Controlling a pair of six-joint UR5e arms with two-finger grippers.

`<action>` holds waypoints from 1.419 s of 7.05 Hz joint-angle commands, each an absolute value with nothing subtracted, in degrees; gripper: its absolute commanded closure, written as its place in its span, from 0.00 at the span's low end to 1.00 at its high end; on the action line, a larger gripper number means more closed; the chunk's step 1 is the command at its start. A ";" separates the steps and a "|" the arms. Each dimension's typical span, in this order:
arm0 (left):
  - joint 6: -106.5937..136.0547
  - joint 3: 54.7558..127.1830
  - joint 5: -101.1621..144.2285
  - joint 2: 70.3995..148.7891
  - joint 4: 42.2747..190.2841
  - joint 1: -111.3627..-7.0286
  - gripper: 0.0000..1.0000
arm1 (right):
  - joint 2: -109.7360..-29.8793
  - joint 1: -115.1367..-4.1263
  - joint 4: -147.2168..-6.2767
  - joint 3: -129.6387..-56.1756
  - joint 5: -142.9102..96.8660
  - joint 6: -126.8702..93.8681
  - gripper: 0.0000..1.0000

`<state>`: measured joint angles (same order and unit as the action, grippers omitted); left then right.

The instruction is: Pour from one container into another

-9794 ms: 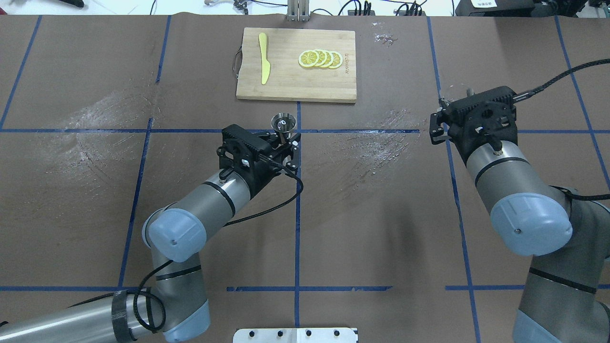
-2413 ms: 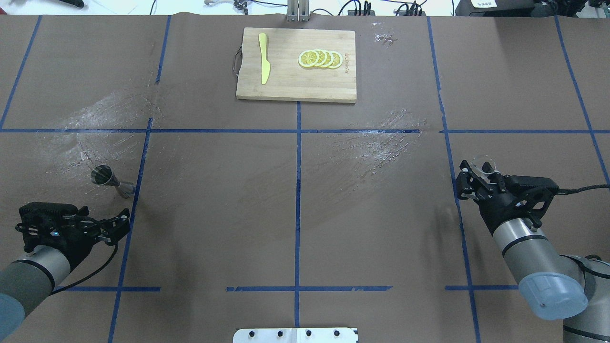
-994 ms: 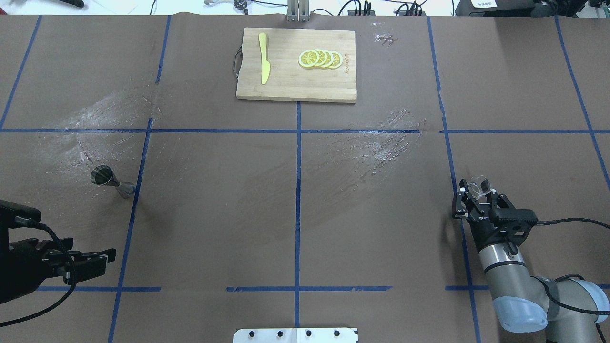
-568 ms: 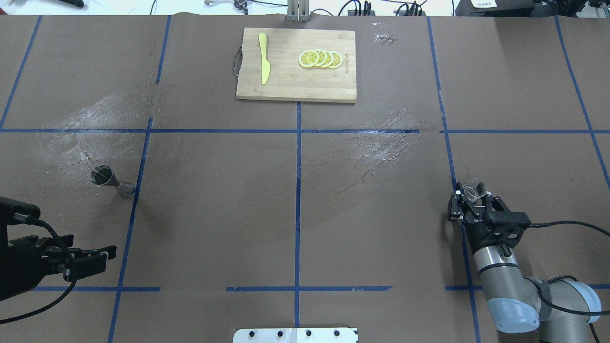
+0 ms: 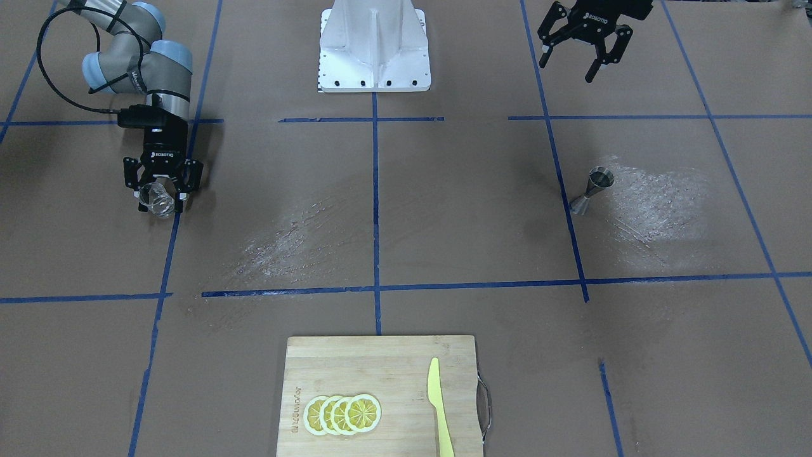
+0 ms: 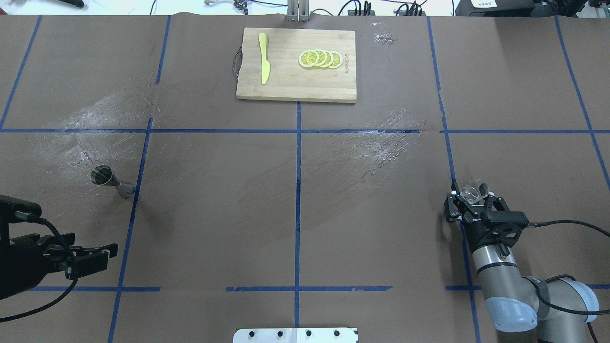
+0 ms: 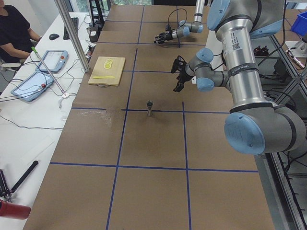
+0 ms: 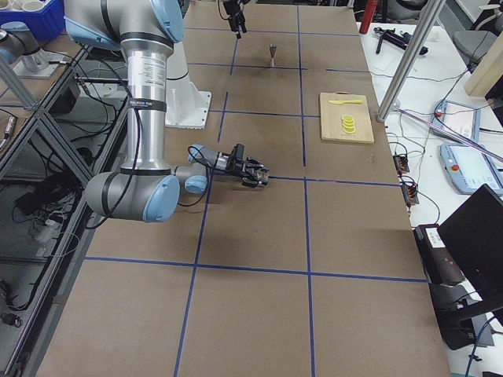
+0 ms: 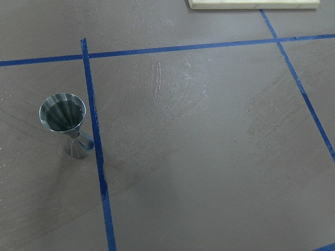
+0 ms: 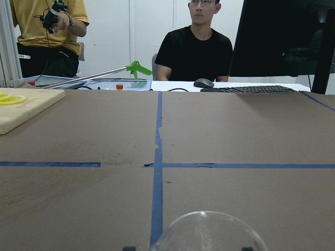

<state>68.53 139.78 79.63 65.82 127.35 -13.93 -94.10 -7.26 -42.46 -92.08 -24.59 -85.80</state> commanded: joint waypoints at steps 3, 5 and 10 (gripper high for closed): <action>68.55 139.66 79.63 66.44 127.27 -13.97 0.00 | -94.48 -7.29 -42.45 -92.55 -24.52 -85.08 0.00; 68.47 139.92 82.07 67.40 127.09 -15.37 0.00 | -95.71 -7.30 -42.54 -94.38 -25.05 -84.90 0.00; 63.74 140.54 88.21 68.46 126.04 -20.79 0.00 | -104.57 -3.00 -42.54 -106.14 -30.56 -84.73 0.00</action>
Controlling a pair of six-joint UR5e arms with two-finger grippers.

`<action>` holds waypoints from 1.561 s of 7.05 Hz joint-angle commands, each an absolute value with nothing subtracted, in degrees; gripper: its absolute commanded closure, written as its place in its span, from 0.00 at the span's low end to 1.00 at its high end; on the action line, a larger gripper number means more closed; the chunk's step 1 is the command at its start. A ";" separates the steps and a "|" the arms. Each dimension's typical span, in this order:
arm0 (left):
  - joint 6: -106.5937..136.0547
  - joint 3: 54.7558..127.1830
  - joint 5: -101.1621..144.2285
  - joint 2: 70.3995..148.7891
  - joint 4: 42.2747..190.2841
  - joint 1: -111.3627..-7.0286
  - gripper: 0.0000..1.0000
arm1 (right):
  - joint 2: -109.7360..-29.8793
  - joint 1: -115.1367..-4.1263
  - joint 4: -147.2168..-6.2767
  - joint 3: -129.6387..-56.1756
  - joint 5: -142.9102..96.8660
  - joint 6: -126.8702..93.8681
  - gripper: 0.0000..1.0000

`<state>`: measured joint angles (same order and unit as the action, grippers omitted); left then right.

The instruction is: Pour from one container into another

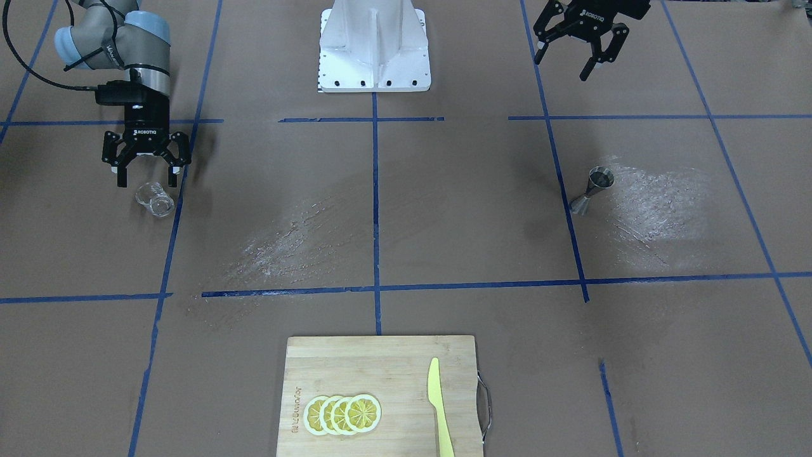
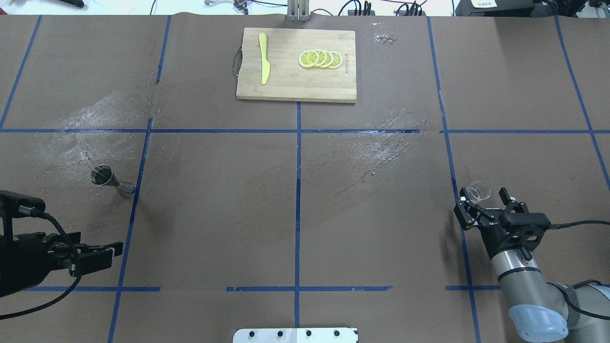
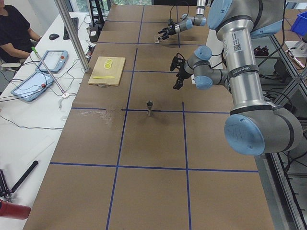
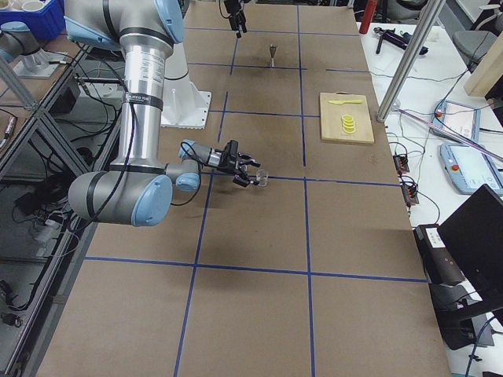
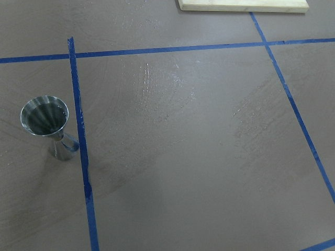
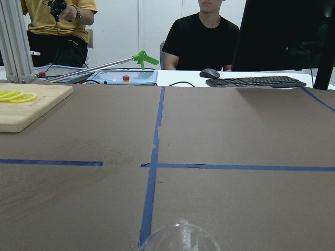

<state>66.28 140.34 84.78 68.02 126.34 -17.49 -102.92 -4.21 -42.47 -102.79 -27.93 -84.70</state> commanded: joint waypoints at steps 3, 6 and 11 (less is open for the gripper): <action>59.34 140.45 92.95 69.42 125.60 -25.73 0.00 | -114.60 -1.85 -42.63 -115.64 -43.55 -84.73 0.00; 46.97 140.36 102.72 75.92 115.52 -39.52 0.00 | -123.39 -2.37 -44.03 -126.02 -59.38 -84.73 0.00; 23.86 139.93 107.22 93.50 83.98 -55.43 0.00 | -118.83 -34.27 -62.66 -135.18 -100.52 -64.33 0.00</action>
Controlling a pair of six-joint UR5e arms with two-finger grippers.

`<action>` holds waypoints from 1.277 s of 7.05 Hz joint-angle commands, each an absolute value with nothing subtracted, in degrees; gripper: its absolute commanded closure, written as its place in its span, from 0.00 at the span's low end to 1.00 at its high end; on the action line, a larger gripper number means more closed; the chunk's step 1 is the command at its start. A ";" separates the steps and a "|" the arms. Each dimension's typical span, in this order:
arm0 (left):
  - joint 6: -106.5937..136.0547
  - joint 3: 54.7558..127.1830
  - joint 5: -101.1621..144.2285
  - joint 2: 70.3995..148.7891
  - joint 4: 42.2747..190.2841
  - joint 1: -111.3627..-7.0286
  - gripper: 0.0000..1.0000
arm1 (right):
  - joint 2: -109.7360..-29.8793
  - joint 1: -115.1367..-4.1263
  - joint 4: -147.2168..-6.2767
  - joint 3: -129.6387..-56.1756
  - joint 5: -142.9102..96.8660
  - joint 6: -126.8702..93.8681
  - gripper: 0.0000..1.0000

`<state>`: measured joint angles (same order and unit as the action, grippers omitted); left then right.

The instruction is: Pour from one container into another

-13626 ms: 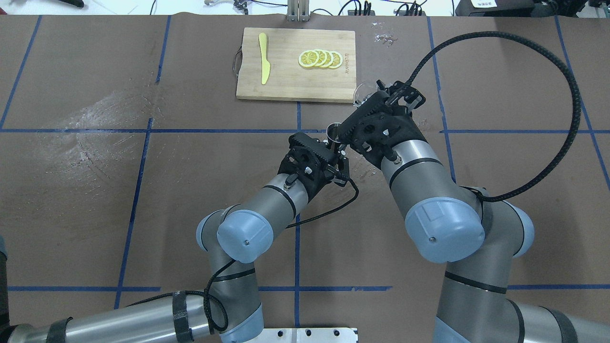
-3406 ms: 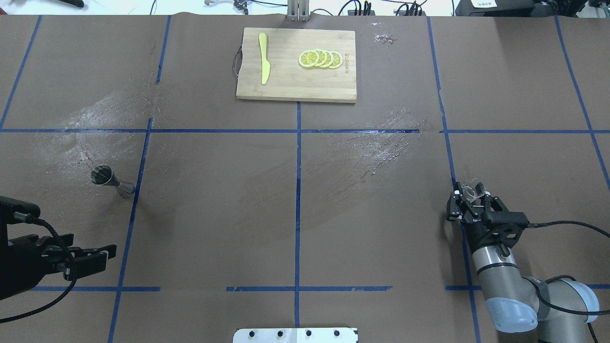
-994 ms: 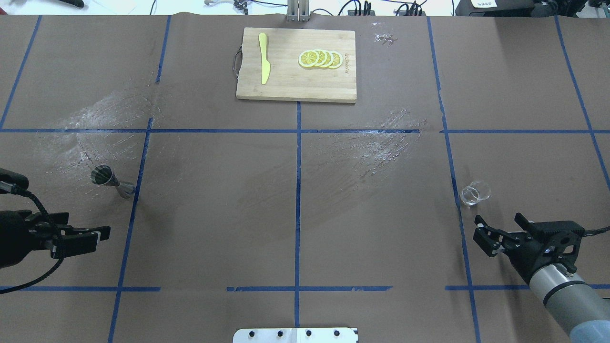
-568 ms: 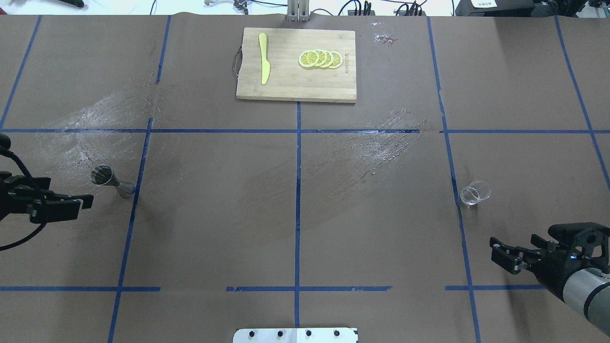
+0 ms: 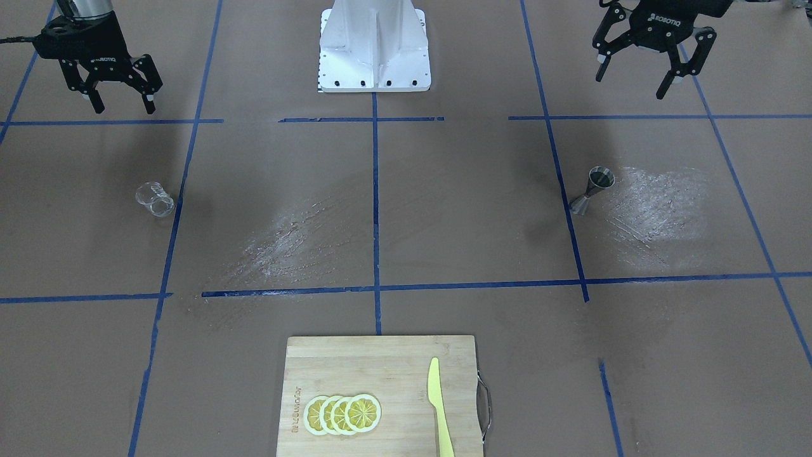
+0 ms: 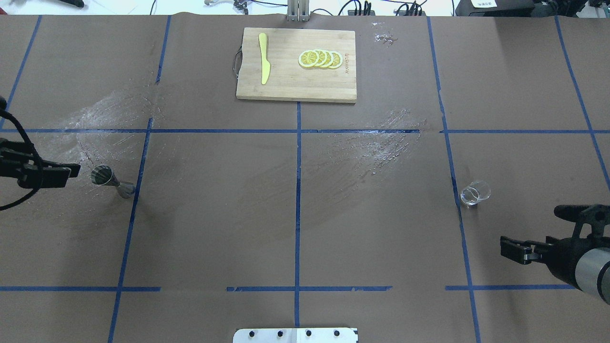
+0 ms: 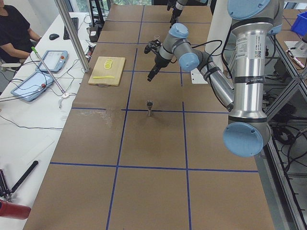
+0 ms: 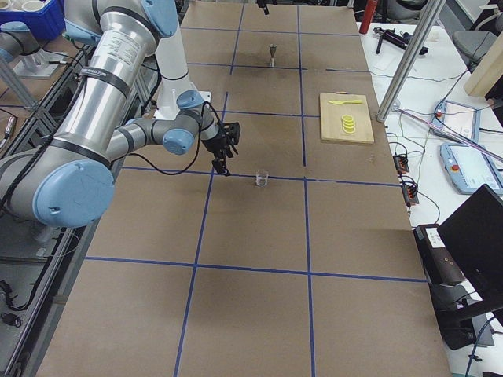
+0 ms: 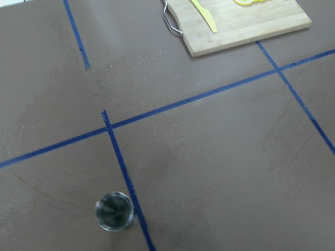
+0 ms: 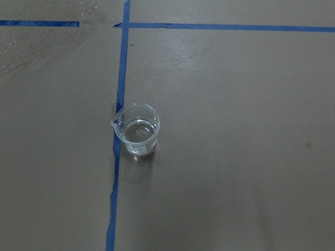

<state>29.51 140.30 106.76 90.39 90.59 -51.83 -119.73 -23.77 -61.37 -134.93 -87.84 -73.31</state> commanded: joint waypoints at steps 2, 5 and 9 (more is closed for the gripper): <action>14.74 135.65 113.00 93.60 82.97 -62.97 0.00 | -114.82 -51.50 -72.01 -134.91 -117.43 -46.86 0.00; -6.34 118.81 122.92 95.52 82.97 -78.44 0.00 | -108.22 -68.25 -93.00 -134.39 -123.31 -17.58 0.00; -18.36 100.84 131.21 96.68 83.50 -90.86 0.00 | -100.73 -88.30 -103.27 -118.60 -135.78 10.76 0.00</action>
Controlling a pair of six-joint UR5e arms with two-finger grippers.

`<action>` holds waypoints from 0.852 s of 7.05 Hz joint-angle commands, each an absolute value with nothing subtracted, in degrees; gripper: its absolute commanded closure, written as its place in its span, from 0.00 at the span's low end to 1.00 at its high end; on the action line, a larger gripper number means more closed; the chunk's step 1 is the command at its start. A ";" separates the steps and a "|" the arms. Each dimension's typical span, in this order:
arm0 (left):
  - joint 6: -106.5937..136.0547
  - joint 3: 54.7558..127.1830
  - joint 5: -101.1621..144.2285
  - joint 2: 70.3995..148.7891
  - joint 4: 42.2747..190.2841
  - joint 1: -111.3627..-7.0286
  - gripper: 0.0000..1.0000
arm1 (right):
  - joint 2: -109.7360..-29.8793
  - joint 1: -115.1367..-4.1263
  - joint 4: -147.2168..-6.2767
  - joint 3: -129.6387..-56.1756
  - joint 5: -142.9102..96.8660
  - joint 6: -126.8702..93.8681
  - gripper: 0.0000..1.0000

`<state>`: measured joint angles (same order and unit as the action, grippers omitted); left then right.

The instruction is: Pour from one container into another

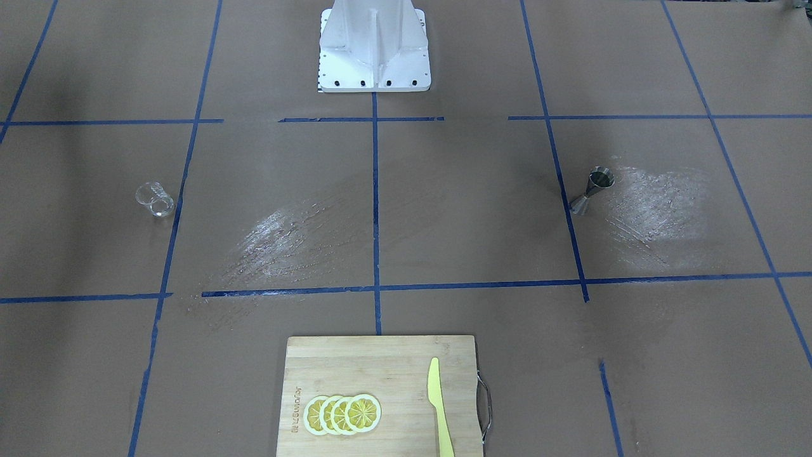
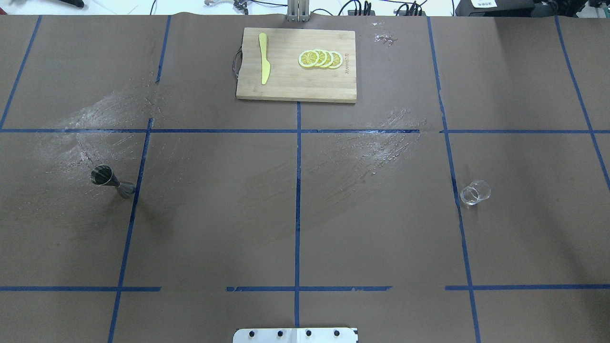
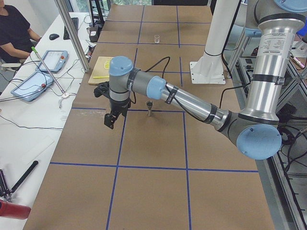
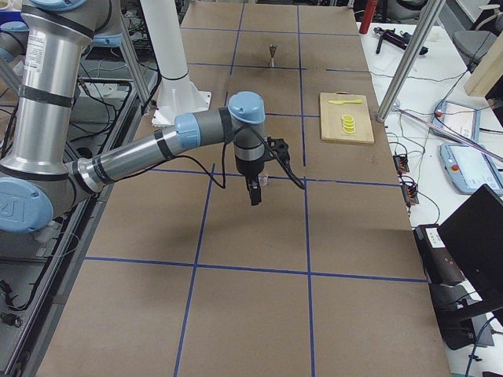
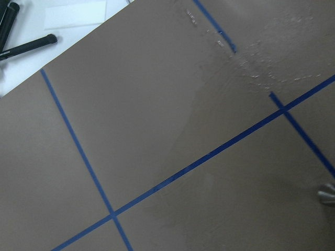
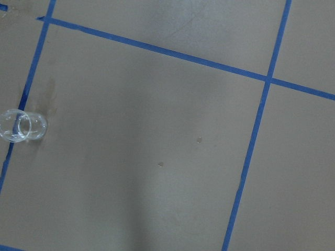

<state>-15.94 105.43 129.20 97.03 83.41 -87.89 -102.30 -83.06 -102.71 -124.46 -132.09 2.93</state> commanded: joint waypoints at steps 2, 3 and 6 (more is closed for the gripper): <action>-18.11 95.82 133.07 94.84 84.98 -91.49 0.00 | -100.64 -89.12 -103.10 -117.34 -135.35 10.46 0.00; -16.37 94.41 133.07 94.14 86.03 -91.41 0.00 | -100.11 -89.12 -102.66 -117.16 -135.18 9.94 0.00; -14.50 92.91 133.15 93.87 88.05 -91.41 0.00 | -99.23 -89.74 -99.50 -113.21 -134.91 9.05 0.00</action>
